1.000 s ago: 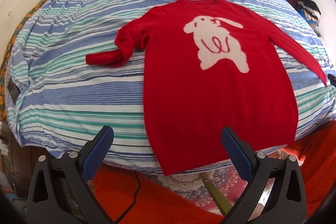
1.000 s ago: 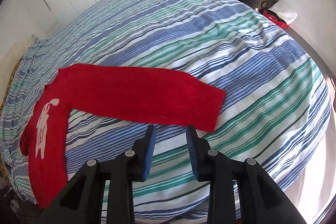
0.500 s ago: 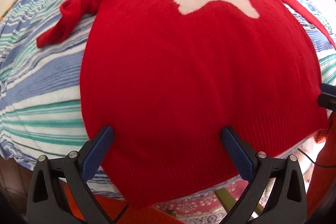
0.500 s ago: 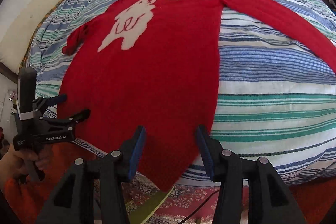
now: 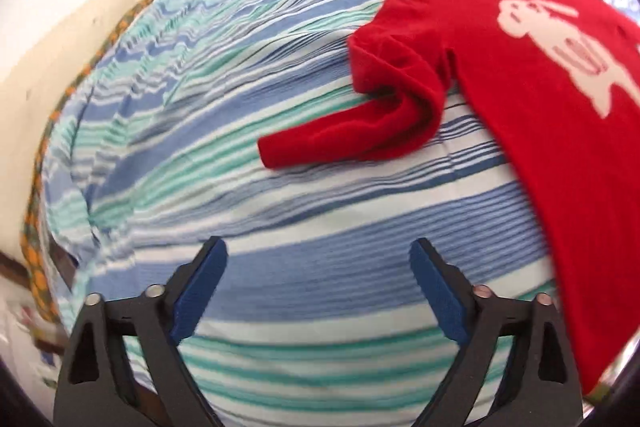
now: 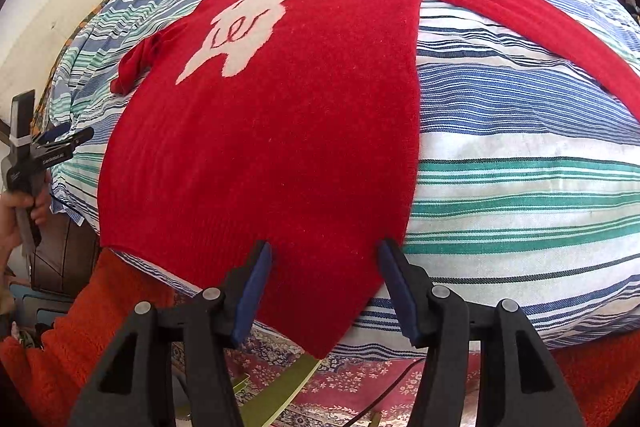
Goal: Fold small clothes
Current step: 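Reach the left tool to the other sleeve cuff and close on it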
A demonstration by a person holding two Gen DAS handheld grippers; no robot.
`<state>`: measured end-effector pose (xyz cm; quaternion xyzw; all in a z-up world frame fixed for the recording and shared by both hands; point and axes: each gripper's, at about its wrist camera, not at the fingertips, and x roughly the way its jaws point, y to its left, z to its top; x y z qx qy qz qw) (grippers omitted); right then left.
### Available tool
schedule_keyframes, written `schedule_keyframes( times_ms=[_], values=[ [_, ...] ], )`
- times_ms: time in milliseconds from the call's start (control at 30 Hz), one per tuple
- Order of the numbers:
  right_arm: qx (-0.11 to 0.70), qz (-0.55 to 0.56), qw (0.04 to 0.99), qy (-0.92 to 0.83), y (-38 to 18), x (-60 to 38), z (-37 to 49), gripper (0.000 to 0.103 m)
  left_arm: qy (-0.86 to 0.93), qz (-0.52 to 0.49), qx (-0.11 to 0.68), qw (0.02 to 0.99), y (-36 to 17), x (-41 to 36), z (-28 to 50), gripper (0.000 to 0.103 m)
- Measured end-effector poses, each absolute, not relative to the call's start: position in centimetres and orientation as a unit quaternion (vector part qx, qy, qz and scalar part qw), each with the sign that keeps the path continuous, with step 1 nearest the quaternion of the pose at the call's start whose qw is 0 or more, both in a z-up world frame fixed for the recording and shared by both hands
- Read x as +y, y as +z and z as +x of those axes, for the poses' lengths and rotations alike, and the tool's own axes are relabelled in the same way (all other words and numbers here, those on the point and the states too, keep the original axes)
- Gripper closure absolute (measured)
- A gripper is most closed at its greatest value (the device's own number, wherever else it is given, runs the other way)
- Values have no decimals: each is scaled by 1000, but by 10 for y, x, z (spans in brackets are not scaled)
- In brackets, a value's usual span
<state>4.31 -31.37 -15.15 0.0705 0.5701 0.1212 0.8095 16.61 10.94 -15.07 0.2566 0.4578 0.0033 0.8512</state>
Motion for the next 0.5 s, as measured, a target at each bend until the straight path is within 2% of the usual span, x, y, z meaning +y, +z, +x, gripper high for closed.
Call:
schedule_keyframes(
  times_ms=[33,100,200,300,367,400,500],
  values=[
    [570,71,810,121,-152,-314,44,46,0,275,458,845,-155,110,176,30],
    [568,68,811,120,-152,-313,42,45,-16,296,455,840,-161,110,192,32],
    [568,62,812,122,-153,-312,42,42,-21,333,439,834,-172,96,213,32],
    [569,56,811,123,-154,-309,43,39,-17,335,449,828,-177,88,231,26],
    [569,50,812,124,-155,-307,44,38,-60,272,487,827,-169,95,236,65],
    [568,49,812,124,-155,-306,44,37,-82,225,513,824,-163,102,239,99],
    [565,54,813,127,-155,-308,43,37,-127,91,525,837,-126,134,234,98]
  ],
)
